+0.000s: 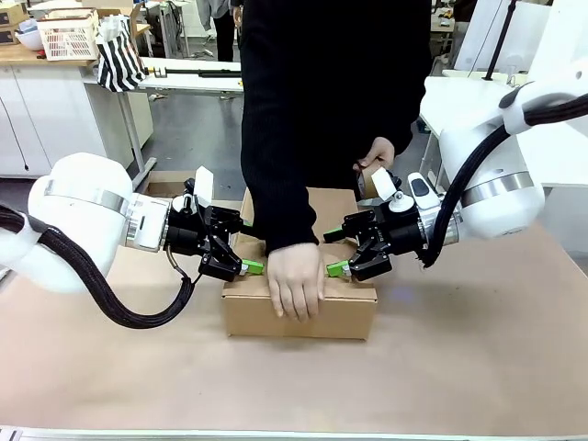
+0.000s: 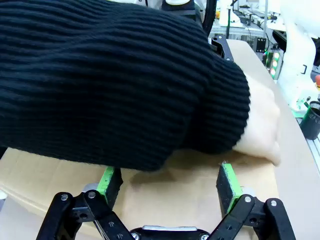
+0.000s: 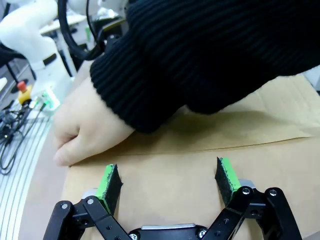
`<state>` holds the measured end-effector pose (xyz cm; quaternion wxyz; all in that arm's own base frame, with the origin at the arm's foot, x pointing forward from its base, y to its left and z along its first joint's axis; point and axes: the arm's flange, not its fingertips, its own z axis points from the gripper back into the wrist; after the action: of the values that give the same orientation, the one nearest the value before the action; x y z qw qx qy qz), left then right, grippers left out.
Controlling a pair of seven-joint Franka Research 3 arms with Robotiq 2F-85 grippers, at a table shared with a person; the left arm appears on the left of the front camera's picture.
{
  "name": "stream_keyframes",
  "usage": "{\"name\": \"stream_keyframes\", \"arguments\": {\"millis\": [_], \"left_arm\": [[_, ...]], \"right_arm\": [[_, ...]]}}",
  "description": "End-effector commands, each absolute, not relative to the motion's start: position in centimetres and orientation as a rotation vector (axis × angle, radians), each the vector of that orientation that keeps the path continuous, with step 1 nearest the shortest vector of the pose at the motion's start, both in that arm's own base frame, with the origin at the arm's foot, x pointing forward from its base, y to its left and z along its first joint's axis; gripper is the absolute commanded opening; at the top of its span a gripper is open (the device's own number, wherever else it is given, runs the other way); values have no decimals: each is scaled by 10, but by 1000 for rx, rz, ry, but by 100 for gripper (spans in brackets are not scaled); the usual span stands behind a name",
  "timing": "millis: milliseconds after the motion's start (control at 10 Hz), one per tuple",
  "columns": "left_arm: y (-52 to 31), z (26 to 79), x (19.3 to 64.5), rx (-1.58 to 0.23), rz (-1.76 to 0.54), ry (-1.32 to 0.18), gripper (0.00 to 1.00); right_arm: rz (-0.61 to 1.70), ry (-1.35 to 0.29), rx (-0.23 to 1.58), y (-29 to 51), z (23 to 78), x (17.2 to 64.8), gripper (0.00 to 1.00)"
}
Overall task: Pack the gift set into the box.
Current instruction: Press and hold the closed box until the human finishes sealing it.
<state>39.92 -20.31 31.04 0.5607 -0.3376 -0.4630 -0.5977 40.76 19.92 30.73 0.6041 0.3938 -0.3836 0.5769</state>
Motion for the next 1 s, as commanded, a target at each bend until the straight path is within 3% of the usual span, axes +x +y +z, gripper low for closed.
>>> {"name": "stream_keyframes", "arguments": {"millis": [0,900], "left_arm": [[-201,308,397,-788,-1423,-1085,100],[-201,308,397,-788,-1423,-1085,100]], "right_arm": [[1330,-887,905,199,306,407,100],[1330,-887,905,199,306,407,100]]}}
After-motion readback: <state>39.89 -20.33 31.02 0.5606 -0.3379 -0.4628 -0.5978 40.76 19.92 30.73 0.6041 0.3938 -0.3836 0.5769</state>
